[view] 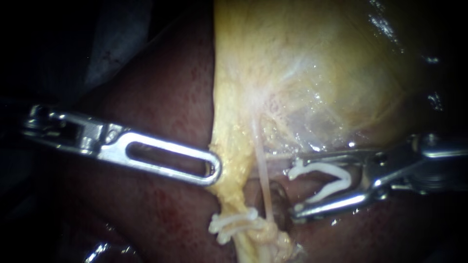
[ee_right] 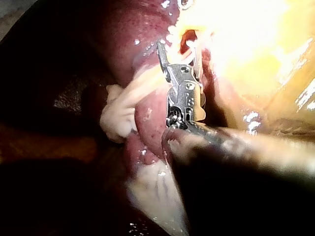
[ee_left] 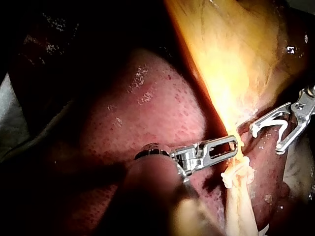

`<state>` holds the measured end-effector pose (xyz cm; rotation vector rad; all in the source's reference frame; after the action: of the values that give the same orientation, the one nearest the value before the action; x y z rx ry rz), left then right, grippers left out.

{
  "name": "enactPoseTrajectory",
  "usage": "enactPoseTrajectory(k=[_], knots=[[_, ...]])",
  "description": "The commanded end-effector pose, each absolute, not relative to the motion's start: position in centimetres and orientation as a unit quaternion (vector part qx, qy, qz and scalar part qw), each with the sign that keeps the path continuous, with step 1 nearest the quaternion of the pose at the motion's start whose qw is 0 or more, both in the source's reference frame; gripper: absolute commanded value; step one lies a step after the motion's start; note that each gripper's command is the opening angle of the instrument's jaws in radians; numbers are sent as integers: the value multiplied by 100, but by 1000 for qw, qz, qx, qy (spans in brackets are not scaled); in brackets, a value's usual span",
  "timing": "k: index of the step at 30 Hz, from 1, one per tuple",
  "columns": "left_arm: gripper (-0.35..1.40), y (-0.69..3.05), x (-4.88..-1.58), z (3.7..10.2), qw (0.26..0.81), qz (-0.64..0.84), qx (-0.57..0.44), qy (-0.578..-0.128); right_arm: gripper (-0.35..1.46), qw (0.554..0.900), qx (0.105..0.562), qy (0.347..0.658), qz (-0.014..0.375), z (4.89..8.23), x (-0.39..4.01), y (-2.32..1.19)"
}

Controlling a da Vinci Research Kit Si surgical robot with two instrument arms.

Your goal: Clipping third clip left tube

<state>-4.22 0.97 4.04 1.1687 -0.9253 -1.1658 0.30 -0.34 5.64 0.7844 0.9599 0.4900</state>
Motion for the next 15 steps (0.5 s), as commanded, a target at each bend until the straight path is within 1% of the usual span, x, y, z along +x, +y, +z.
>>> enactPoseTrajectory(k=[1, 7, 15], knots=[[-35, 97, -422, 404, 585, -500, 501, -396, 57, 786, 366, 444, 227, 566, 34, -36], [-35, 96, -423, 400, 584, -500, 501, -397, 56, 785, 374, 441, 225, 580, 48, -48], [-35, 94, -424, 397, 583, -501, 501, -397, 55, 784, 375, 438, 229, 595, 58, -51]])
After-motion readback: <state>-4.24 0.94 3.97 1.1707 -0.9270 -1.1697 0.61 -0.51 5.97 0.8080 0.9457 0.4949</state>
